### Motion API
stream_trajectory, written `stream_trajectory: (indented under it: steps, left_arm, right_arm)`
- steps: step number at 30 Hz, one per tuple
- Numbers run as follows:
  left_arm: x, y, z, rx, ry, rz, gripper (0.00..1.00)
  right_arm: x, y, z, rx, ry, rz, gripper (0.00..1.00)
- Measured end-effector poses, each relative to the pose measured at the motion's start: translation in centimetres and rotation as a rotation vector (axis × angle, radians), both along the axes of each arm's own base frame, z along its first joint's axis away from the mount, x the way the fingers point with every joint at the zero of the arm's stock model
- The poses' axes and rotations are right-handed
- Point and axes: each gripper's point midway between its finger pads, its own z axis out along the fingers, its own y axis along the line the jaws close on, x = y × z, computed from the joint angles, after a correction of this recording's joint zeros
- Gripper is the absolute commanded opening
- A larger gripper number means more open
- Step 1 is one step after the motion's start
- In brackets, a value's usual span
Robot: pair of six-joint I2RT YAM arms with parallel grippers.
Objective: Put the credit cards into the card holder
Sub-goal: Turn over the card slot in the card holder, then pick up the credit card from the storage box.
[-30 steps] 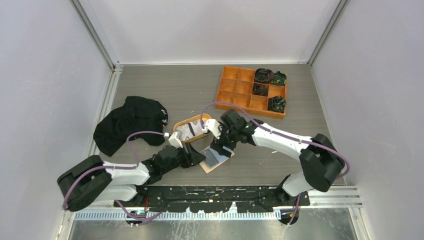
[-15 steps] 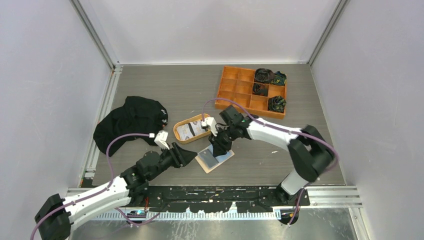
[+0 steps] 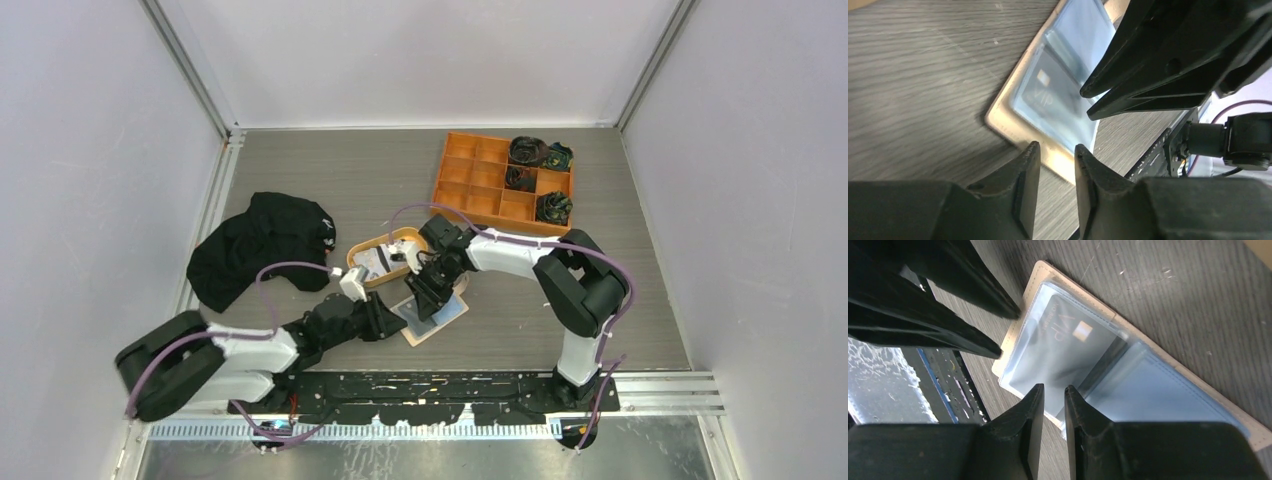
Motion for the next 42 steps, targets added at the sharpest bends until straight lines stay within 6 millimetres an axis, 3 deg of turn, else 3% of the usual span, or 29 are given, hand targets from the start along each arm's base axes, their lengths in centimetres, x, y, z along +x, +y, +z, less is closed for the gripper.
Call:
stream_trajectory:
  steps: [4, 9, 13, 16, 18, 21, 22, 24, 27, 29, 35, 39, 42]
  left_arm:
    - [0.5, -2.1, -0.9, -0.017, 0.032, -0.037, 0.15]
    - [1.0, -3.5, -1.5, -0.085, 0.037, -0.044, 0.15]
    - [1.2, -3.2, -1.4, -0.117, 0.042, -0.036, 0.21]
    - [1.5, -2.8, -0.9, -0.119, 0.046, -0.026, 0.33]
    - [1.6, -2.4, -0.4, -0.108, 0.041, -0.019, 0.43]
    - [1.8, -1.7, 1.3, -0.072, 0.005, -0.014, 0.6]
    - [2.0, -1.4, 2.3, -0.057, -0.016, -0.005, 0.64]
    - [2.6, -0.9, 4.6, -0.045, -0.07, 0.017, 0.73]
    - [3.0, 0.4, 6.9, -0.015, -0.137, 0.049, 0.94]
    - [3.1, 1.4, 7.5, 0.025, -0.17, 0.065, 0.99]
    - [4.3, 3.2, 7.8, 0.184, -0.192, 0.083, 0.98]
    - [6.7, 3.8, 8.8, 0.234, -0.195, 0.114, 0.92]
    - [8.7, 4.4, 8.4, 0.286, -0.165, 0.131, 0.86]
  right_arm:
    - [0.8, -0.5, 0.7, 0.001, 0.018, -0.023, 0.28]
    - [2.5, -2.0, 2.9, 0.014, -0.003, -0.023, 0.28]
    - [3.0, -3.3, 6.7, 0.069, -0.103, -0.008, 0.31]
    - [3.4, -3.9, 11.1, 0.147, -0.236, -0.003, 0.37]
    - [3.6, -4.4, 13.7, 0.197, -0.327, -0.01, 0.51]
    - [3.8, -5.6, 16.9, 0.257, -0.461, -0.05, 0.91]
    - [3.9, -6.0, 17.7, 0.275, -0.506, -0.065, 0.98]
    - [4.0, -6.7, 18.7, 0.307, -0.566, -0.096, 0.99]
    - [4.0, -6.8, 18.3, 0.327, -0.547, -0.125, 0.99]
    - [4.1, -6.3, 17.1, 0.327, -0.478, -0.13, 0.99]
    - [3.9, -5.4, 13.5, 0.28, -0.289, -0.131, 1.0]
    - [3.7, -5.6, 13.6, 0.288, -0.267, -0.137, 1.0]
    - [3.9, -5.7, 13.9, 0.294, -0.264, -0.148, 1.0]
